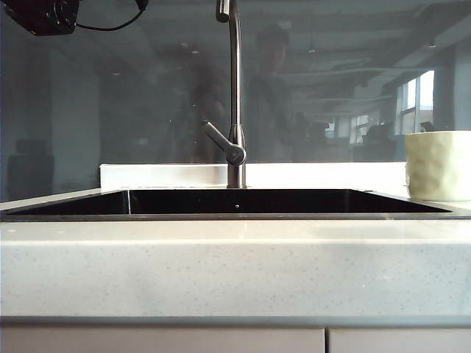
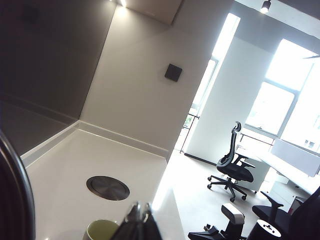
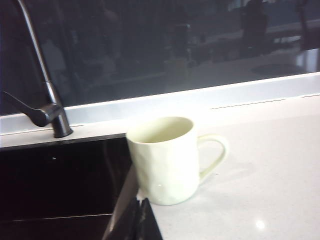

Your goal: Pick up the mug next to the sink, go to the faucet to get some water, pour the water into the sink, and finally put the mug back to its place.

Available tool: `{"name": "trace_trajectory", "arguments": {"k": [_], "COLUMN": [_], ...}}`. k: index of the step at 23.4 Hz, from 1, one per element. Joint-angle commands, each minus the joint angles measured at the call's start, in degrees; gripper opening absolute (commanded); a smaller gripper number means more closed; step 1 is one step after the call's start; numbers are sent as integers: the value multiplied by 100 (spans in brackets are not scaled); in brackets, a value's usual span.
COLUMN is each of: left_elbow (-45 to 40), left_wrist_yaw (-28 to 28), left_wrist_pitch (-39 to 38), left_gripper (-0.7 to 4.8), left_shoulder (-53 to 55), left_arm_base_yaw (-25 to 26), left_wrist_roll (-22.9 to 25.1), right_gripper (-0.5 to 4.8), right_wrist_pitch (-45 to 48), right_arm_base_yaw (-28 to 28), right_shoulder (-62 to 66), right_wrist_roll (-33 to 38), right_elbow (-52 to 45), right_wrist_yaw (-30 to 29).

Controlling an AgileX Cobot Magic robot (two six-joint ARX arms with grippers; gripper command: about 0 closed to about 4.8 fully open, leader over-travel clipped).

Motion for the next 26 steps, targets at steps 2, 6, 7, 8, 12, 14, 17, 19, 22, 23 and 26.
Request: {"name": "trace_trajectory", "arguments": {"k": [2, 6, 7, 8, 12, 14, 17, 19, 22, 23, 26], "left_elbow": [28, 20, 20, 20, 20, 20, 20, 24, -313, -492, -1585], "left_wrist_yaw": [-17, -17, -17, -17, -17, -17, -15, 643, 765, 774, -28], "left_wrist_pitch": [225, 212, 212, 212, 212, 212, 212, 162, -872, -1307, -5466], "left_gripper": [-5, -5, -5, -5, -5, -5, -5, -5, -5, -5, -5], "left_shoulder": [-42, -39, -39, -39, -39, -39, -39, -39, -330, -507, -1928], "left_arm_base_yaw": [-2, -2, -2, -2, -2, -2, -2, 55, 133, 118, 59], "left_wrist_roll": [50, 52, 52, 52, 52, 52, 52, 348, 909, 1572, 6000], "right_gripper": [-3, -2, -1, -1, -1, -1, -1, -1, -1, -1, -1], "right_wrist_pitch": [98, 98, 98, 98, 98, 98, 98, 98, 98, 98, 98], "right_arm_base_yaw": [-9, -9, -9, -9, -9, -9, -9, -9, -9, -9, 0], "right_shoulder": [-13, -13, -13, -13, -13, -13, -13, -13, -13, -13, -11], "right_wrist_roll": [-79, -79, -79, -79, -79, -79, -79, -79, -79, -79, -79], "right_elbow": [-20, -20, -20, -20, -20, -20, -20, -20, -20, -20, -20], "right_wrist_yaw": [46, 31, 31, 31, 31, 31, 31, 31, 31, 31, 28]}}
